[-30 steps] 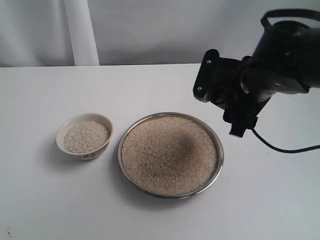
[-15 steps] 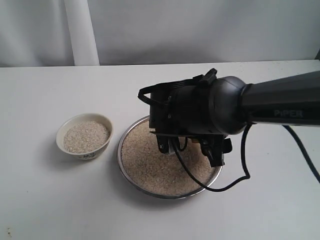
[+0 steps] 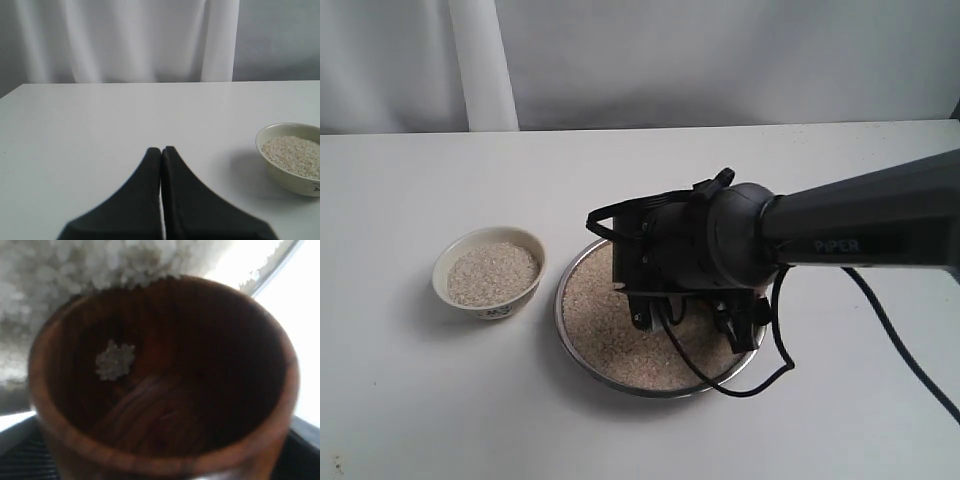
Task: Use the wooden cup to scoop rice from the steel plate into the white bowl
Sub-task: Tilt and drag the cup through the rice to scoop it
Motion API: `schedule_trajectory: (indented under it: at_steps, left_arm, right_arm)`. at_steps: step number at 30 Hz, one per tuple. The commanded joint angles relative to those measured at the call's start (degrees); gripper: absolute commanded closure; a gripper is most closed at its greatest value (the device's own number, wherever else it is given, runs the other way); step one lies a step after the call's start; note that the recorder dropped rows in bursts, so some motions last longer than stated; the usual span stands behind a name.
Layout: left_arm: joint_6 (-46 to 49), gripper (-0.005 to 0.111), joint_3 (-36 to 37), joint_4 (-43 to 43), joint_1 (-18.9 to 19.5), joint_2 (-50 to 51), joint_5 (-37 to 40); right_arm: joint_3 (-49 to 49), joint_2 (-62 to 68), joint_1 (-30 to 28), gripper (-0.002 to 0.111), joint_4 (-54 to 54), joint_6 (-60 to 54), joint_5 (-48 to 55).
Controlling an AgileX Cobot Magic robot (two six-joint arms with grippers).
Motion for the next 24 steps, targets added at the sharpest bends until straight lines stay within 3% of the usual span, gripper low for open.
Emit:
schedule_trajectory:
  at_steps: [1,24]
  left_arm:
    - [-0.2,0.107,0.1,0.0,-0.1,-0.1,-0.3]
    - [-0.2,0.107,0.1,0.0,-0.1,-0.1,-0.3]
  right_arm:
    - [-0.4,0.1,0.1,0.108,-0.2,1.8,-3.5]
    - [-0.4,3.6,0.1,0.108,6.2,5.0,-17.0]
